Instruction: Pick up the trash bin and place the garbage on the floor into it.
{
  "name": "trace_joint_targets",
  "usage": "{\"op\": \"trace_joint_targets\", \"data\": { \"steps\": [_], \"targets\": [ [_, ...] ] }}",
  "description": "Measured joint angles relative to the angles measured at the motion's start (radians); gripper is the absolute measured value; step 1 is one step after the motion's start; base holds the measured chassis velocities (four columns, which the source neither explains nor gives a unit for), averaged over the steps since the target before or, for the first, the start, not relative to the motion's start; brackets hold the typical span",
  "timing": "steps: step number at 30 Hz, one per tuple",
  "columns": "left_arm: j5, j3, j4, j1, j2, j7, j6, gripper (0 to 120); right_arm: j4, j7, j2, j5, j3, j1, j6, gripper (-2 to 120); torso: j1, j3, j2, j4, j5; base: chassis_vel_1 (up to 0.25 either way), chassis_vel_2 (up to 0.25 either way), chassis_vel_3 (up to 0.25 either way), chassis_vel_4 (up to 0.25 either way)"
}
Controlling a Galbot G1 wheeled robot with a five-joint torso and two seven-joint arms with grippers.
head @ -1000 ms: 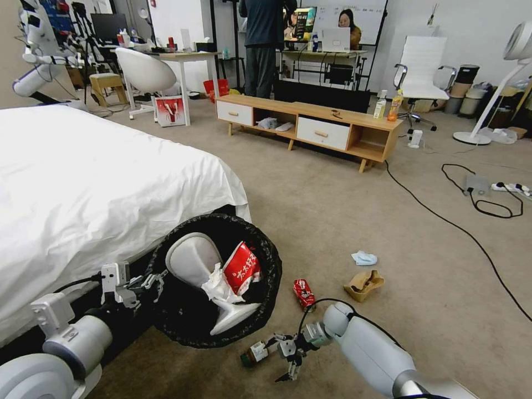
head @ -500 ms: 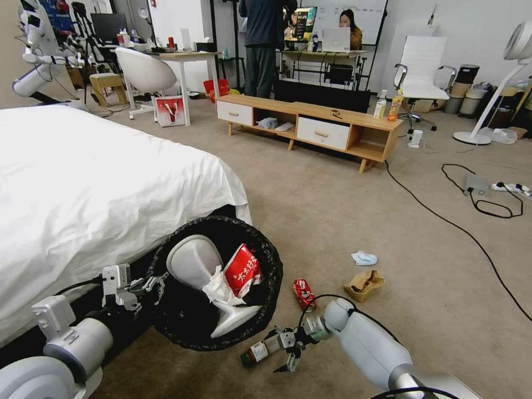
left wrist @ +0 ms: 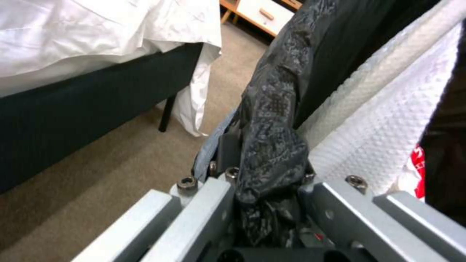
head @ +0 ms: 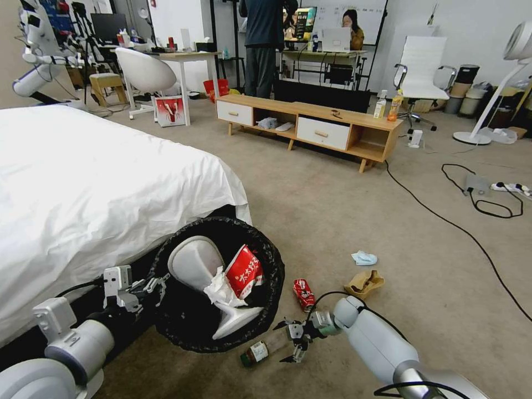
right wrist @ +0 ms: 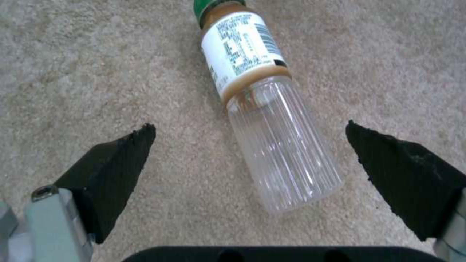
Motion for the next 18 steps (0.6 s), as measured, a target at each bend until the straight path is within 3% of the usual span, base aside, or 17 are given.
{"op": "trace_joint_targets", "data": {
  "steps": [18],
  "targets": [
    [0.010,0.000,-0.006,0.012,-0.007,0.006,-0.003,2,-0.044,0.046,0.017,0.000,0.012,0.012,-0.002,100,0.000,0.000,0.000,0.0001,-0.0001,0.000,0.000,0.000,0.000]
  ]
}}
